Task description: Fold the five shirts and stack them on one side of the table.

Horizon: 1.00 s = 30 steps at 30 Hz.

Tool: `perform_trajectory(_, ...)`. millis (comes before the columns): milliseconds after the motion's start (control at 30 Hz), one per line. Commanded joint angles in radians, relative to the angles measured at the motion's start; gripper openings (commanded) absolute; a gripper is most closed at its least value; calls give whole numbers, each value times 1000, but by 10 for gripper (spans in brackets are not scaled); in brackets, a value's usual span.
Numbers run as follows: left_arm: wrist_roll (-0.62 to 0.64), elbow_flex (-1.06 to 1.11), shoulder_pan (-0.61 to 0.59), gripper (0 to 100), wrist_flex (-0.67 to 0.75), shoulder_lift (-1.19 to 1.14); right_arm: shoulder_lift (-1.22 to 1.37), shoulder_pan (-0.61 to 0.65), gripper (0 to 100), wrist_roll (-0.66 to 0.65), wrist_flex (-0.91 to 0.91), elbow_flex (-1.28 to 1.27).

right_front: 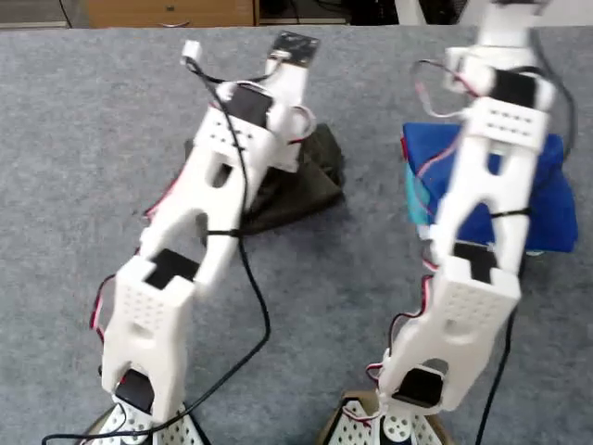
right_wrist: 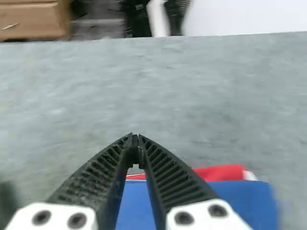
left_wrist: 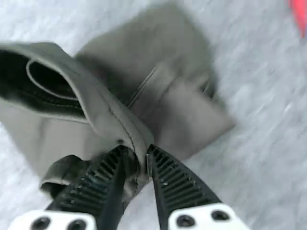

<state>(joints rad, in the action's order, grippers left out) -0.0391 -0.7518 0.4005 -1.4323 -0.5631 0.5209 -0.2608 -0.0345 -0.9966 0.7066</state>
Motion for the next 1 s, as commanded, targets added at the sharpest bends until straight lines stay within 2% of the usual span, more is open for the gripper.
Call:
perform_trajectory(0, 74, -103, 41, 19, 98, -58, -87, -65, 5, -12, 34, 53)
perform_trajectory(100, 120, -196, 63, 19, 115, -145, -88, -71, 5, -14, 34, 53)
perform_trajectory(267, 129, -376, 83, 19, 106, -280, -82, -62, 5, -14, 48, 45)
perform_trajectory(467, 196, -542, 77, 23, 23, -372, -82, -47, 5, -29, 46, 44)
perform_trajectory(567, 226, -569, 68, 109, -20, -394, -81, -21, 5, -55, 40, 42)
perform_trajectory(700, 376, -644, 40, 260, -97, -395, -81, 4, 5, -69, 43, 25)
perform_trajectory(867, 411, -944, -61, 206, -238, -392, -90, 77, 35, -143, 3, 30)
perform_trajectory(967, 414, -899, -203, 90, -299, -297, -91, 173, 43, -196, -112, 102)
